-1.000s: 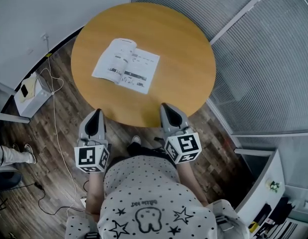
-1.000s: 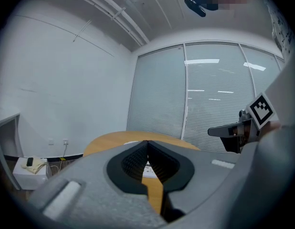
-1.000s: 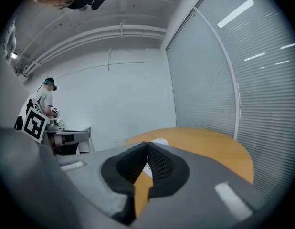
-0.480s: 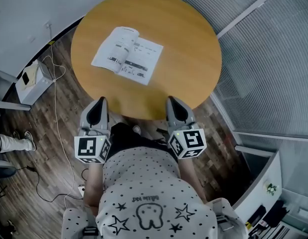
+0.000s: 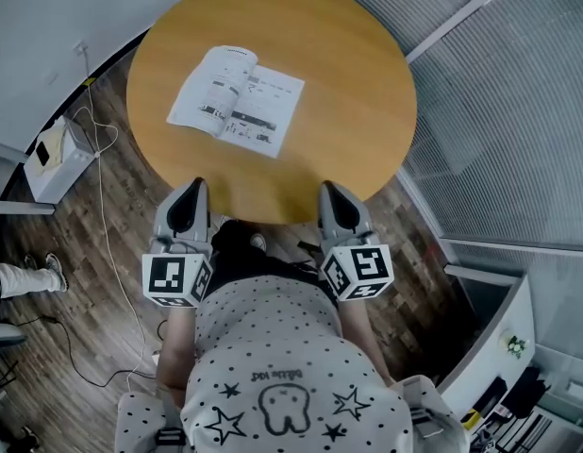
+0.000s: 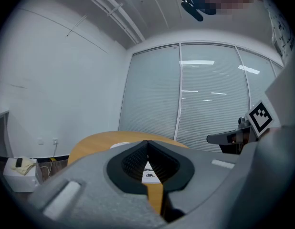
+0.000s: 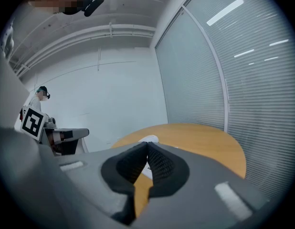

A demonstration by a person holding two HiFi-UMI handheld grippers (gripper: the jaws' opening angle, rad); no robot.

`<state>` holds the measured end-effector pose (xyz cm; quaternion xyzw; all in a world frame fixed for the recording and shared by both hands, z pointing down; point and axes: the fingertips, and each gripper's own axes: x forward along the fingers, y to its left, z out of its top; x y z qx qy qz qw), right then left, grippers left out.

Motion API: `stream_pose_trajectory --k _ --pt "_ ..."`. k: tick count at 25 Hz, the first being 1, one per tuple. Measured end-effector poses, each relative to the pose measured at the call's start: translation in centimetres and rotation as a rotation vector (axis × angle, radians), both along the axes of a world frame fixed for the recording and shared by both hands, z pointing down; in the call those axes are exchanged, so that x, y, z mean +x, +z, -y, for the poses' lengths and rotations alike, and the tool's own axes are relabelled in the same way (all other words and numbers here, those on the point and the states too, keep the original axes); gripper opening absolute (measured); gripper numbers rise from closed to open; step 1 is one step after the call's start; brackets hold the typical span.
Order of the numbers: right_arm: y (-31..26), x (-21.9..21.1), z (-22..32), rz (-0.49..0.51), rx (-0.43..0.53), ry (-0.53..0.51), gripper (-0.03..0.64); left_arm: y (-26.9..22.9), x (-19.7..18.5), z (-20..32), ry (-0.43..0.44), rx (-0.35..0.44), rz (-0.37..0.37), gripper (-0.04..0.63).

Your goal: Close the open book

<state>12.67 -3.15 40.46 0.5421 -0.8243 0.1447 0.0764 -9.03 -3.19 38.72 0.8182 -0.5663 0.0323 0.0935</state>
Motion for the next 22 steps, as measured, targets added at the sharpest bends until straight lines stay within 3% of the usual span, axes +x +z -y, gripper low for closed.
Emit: stream_pose_trajectory --k 22 --pt "-1.2 -5.2 6.0 -0.025 -0.021 0.197 0.003 -1.0 -7.2 10.7 0.125 -0.008 -0.040 0.009"
